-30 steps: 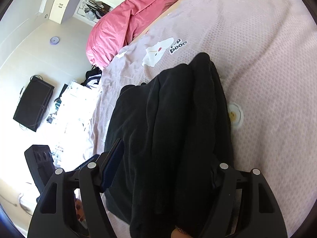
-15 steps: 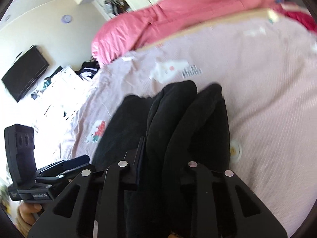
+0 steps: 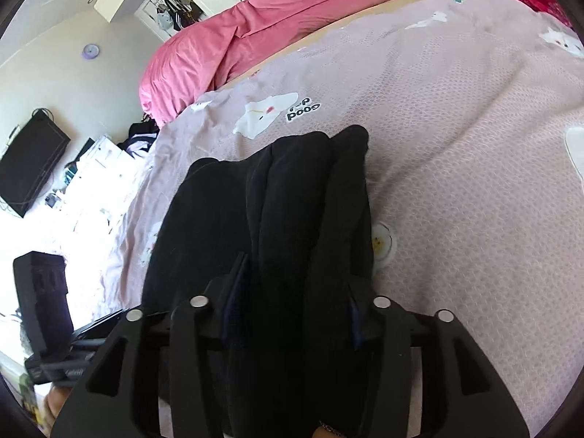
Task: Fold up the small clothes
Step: 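Lay the folded half onto the shirt and press it with the right gripper, then open the right gripper and pull it back from the shirt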
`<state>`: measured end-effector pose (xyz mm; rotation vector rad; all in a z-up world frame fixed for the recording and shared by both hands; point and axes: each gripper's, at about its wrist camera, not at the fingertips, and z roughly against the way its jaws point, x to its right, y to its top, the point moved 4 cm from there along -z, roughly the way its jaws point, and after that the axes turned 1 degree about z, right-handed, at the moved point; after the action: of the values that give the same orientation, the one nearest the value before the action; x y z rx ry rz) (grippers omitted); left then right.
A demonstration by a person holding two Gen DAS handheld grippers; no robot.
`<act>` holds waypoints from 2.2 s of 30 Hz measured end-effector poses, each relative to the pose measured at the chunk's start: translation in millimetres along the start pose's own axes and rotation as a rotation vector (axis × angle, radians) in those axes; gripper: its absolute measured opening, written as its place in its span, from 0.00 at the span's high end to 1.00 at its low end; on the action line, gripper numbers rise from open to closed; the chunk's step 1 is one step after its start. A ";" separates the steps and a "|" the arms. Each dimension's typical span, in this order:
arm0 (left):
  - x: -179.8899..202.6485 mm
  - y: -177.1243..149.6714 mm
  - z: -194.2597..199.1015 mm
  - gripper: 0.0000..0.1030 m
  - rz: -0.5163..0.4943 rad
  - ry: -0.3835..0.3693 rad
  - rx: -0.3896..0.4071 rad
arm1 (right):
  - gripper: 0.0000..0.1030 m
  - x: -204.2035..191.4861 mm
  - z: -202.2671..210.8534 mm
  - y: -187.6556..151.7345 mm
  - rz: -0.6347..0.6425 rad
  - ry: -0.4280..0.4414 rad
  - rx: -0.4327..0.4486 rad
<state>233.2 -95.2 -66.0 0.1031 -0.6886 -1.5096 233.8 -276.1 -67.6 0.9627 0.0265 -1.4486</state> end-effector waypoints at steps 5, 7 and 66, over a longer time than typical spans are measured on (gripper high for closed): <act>-0.4 -3.3 6.7 0.27 -0.005 -0.005 0.002 | 0.37 -3.5 19.1 -14.3 -0.017 0.039 -0.010; -2.1 -5.8 9.5 0.27 -0.006 -0.009 0.001 | 0.35 -3.2 25.8 -22.2 -0.026 0.043 -0.009; -9.2 -62.5 117.6 0.09 -0.079 -0.011 0.164 | 0.04 -78.1 149.1 -116.9 0.294 -0.358 0.427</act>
<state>123.4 -51.6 -3.6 0.2491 -0.8245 -1.5283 43.8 -276.7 9.4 0.9829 -0.6844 -1.3540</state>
